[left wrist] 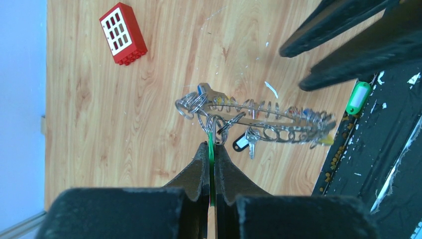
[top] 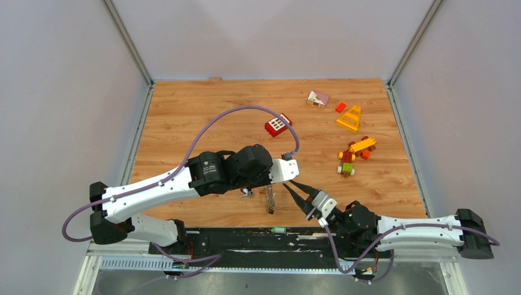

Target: Remove the keys from the keyring

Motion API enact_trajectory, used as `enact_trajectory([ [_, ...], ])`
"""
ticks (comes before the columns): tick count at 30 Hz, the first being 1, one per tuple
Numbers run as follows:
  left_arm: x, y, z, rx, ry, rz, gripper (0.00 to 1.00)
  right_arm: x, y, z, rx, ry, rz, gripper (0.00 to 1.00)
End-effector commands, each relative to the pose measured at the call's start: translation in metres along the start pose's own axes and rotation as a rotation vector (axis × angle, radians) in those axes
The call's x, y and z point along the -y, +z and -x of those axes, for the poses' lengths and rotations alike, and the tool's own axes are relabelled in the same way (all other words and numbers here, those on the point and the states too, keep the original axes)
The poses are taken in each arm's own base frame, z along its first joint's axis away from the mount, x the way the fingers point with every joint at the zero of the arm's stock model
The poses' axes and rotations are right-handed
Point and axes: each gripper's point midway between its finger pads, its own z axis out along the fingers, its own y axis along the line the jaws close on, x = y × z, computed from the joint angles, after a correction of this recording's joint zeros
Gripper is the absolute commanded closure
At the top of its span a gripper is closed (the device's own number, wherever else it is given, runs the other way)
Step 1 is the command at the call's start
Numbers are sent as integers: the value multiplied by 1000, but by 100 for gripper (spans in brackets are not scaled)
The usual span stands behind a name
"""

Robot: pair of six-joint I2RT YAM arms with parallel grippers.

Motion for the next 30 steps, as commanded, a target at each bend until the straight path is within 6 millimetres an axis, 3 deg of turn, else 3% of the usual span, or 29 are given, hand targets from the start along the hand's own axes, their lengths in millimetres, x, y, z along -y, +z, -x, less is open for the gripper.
enact_trajectory([
  [1, -12, -15, 25, 98, -43, 40, 100, -19, -6, 11, 71, 98, 104, 77],
  [6, -12, -14, 27, 98, -42, 37, 100, -15, 1, 2, 28, 179, 67, 72],
  [11, -13, -16, 27, 95, -38, 38, 100, -18, 17, -5, -15, 233, 79, 80],
  [22, -10, -15, 24, 82, -30, 26, 100, -16, 24, 6, 33, 305, 103, 71],
  [30, -10, -15, 22, 78, -24, 23, 100, -13, 25, 6, 38, 320, 87, 80],
])
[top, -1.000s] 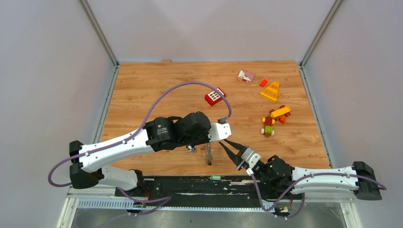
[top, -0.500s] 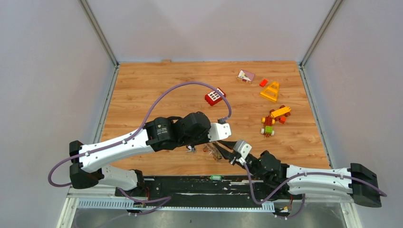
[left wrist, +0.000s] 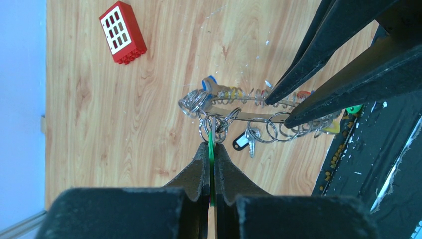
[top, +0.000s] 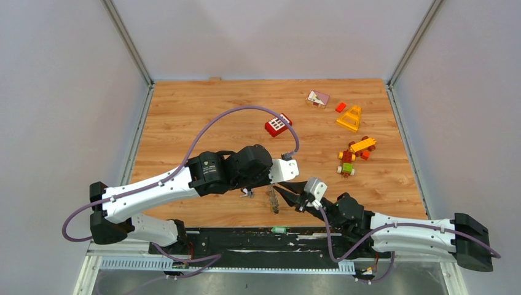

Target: Remove the keys from the keyring

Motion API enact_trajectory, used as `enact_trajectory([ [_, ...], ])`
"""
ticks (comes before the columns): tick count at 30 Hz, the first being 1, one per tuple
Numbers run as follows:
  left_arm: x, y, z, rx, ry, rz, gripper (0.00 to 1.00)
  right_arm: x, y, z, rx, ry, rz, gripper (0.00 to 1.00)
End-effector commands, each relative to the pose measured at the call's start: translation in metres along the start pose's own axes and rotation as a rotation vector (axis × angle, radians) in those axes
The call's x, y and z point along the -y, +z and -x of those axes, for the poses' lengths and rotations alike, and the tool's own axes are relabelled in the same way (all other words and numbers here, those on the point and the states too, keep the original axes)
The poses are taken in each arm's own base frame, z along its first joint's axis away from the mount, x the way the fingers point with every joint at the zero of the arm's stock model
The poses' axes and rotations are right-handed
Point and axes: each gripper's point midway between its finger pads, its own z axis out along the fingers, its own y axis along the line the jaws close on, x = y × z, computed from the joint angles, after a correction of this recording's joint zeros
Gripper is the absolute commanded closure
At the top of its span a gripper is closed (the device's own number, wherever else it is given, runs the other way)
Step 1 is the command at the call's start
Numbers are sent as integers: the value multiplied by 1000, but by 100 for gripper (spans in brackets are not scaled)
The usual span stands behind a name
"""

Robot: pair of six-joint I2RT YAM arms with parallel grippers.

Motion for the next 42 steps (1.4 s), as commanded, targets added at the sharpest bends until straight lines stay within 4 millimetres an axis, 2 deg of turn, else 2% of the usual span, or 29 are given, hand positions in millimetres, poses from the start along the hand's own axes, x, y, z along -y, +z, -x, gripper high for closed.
enact_trajectory([
  [1, -10, -15, 23, 80, -25, 23, 100, 8, 7, 33, 102, 65, -36, 81],
  [12, -10, -14, 24, 82, -25, 21, 100, 20, 12, 34, 116, 99, -92, 83],
  [26, -8, -11, 26, 78, -20, 13, 100, 13, 24, 34, 120, 102, -50, 81],
  [38, -7, -11, 25, 81, -21, 6, 100, 16, 30, 35, 126, 96, -56, 83],
  [42, -6, -11, 24, 78, -22, 2, 100, 17, 31, 35, 123, 94, -59, 81],
])
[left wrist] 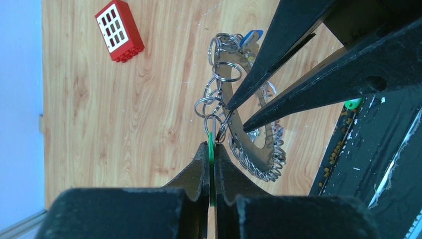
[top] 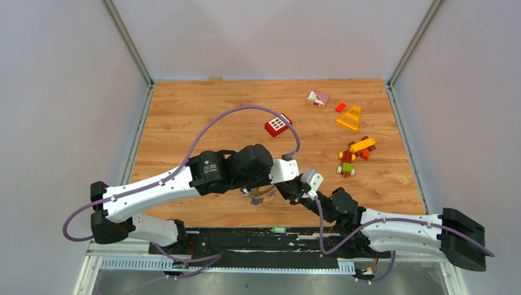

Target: Remove the keys from the keyring

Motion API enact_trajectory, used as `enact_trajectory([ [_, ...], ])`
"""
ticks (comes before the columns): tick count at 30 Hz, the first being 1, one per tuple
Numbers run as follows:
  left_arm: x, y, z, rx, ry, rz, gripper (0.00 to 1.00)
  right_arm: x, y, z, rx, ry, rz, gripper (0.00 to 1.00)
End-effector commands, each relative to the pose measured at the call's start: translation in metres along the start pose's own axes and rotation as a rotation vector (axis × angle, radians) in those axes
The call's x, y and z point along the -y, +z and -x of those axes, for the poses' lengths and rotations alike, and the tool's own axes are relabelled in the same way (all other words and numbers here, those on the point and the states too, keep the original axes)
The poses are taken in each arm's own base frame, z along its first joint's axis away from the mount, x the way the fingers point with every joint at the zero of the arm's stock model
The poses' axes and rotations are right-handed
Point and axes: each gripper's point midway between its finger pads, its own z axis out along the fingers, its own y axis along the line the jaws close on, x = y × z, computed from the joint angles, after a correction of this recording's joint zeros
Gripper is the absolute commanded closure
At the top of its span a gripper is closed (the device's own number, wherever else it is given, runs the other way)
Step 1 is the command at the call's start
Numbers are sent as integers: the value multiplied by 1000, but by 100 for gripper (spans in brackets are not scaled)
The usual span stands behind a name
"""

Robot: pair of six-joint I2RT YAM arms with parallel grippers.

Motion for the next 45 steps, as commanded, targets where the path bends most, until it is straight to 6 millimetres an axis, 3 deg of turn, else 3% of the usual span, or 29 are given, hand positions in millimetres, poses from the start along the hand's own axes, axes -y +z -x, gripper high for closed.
enact_trajectory([
  [1, -7, -11, 25, 92, -25, 13, 100, 1, 11, 34, 98, 37, -2, 79],
  [11, -7, -12, 24, 90, -23, 12, 100, 5, 11, 30, 76, 15, -20, 76],
  [24, -7, -13, 24, 91, -25, 13, 100, -8, 16, 26, 53, 1, 51, 88],
  [33, -12, -17, 24, 96, -26, 33, 100, -6, 13, 19, 22, -11, 48, 86],
  [45, -14, -19, 25, 96, -26, 44, 100, -3, 9, 19, 19, -14, 49, 100],
])
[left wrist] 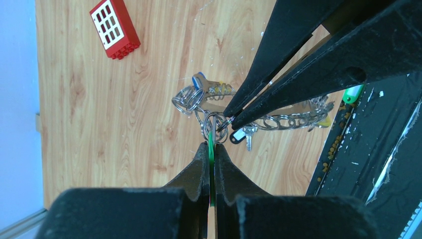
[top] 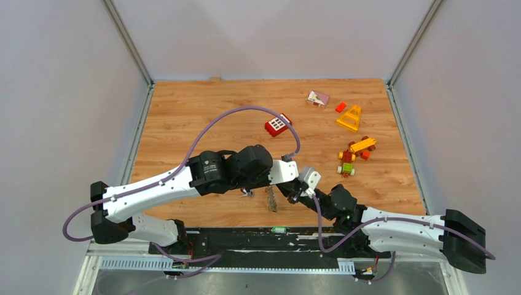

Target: Remove the keys from the keyring

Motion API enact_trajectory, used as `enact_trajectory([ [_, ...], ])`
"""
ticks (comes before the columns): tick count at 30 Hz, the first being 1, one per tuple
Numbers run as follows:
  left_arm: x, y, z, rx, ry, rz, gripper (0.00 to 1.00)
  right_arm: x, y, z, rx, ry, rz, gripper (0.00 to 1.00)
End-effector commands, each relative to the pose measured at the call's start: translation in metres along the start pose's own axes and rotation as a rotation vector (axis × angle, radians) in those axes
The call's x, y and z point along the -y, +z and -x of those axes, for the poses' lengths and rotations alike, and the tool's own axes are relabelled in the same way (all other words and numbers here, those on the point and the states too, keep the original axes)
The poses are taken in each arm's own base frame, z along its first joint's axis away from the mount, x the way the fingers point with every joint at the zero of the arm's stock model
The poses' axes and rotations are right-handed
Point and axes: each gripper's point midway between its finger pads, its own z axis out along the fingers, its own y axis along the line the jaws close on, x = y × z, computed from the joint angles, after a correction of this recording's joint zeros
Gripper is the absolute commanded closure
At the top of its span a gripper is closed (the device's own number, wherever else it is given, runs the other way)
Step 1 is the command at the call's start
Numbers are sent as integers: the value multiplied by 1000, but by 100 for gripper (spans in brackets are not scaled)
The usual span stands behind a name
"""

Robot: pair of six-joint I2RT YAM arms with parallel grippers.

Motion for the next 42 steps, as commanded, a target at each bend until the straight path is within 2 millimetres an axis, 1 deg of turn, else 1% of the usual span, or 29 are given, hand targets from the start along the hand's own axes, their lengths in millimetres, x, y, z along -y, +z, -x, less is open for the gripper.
enact_trajectory([
  [1, -17, -18, 28, 108, -30, 58, 100, 0, 4, 18, 43, 3, 10, 100],
  [7, -20, -22, 26, 113, -42, 76, 100, 3, 4, 20, 39, -8, -3, 100],
  [12, -20, -24, 24, 127, -59, 83, 100, 8, 3, 26, 48, -25, -22, 100],
  [20, -16, -24, 20, 161, -114, 87, 100, 7, -4, 36, 77, -73, 2, 100],
  [28, 3, -17, 21, 238, -185, 17, 100, 2, -13, 53, 145, -120, 52, 100],
  [32, 17, -15, 30, 323, -229, -43, 100, -3, -16, 58, 156, -137, 83, 100],
  [35, 27, -17, 37, 396, -252, -98, 100, -5, -18, 62, 172, -139, 98, 100],
  [37, 32, -20, 39, 441, -261, -117, 100, -11, -20, 66, 192, -141, 134, 100],
  [42, 36, -24, 36, 487, -251, -129, 99, -19, -25, 73, 220, -149, 184, 100],
])
